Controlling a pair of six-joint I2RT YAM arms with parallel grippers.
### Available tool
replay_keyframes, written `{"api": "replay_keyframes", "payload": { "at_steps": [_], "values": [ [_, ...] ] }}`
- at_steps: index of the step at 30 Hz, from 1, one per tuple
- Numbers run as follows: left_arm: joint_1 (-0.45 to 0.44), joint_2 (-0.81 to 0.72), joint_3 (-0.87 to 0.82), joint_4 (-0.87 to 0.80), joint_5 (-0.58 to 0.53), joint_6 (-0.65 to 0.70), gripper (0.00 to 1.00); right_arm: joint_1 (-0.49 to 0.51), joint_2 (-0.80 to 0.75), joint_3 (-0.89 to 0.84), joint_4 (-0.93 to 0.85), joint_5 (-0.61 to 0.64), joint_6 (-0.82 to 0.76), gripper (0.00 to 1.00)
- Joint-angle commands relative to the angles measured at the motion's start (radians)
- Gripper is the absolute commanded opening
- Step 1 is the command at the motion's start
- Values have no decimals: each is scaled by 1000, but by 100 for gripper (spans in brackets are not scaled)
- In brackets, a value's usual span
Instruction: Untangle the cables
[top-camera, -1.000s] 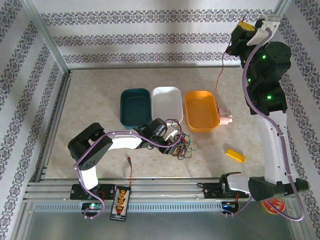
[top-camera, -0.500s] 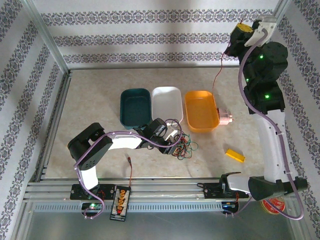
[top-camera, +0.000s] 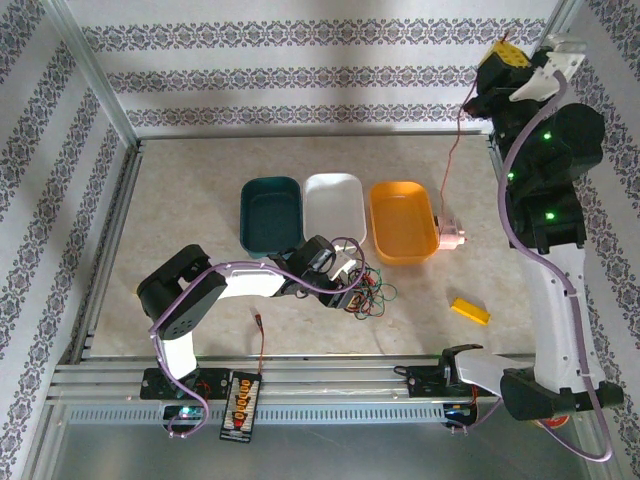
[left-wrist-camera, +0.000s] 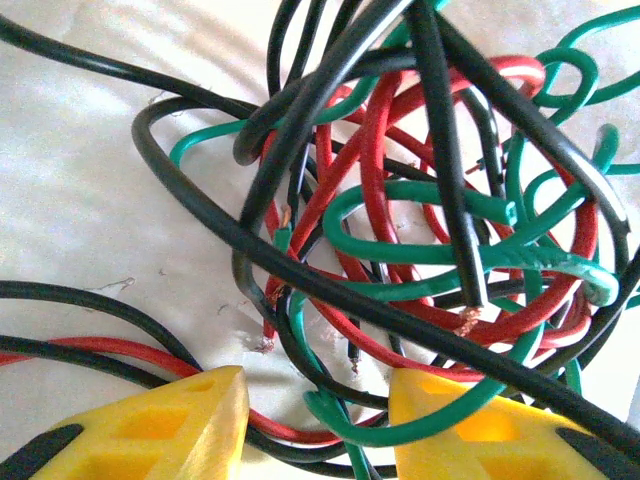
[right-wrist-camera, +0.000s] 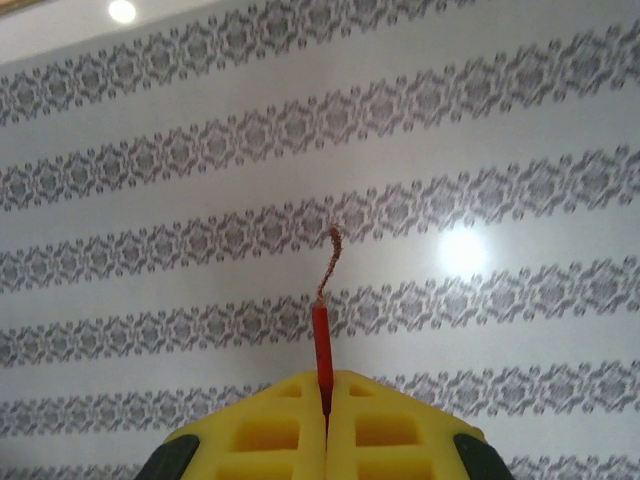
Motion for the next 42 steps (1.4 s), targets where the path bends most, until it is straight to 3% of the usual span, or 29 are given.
{"api": "replay_keyframes", "payload": {
  "at_steps": [1, 20, 35, 42],
  "values": [
    [-7, 31, 16, -68, -2, 6, 42, -10, 13, -19, 27, -41, 42, 0],
    [-7, 47, 19, -64, 0, 4, 43, -8, 102, 213, 52, -79, 28, 0],
    [-7, 51, 20, -63, 3, 2, 43, -7, 34, -155, 56, -54, 92, 0],
    [-7, 53, 20, -63, 4, 3, 43, 37, -60, -445, 41, 61, 115, 0]
  ]
}}
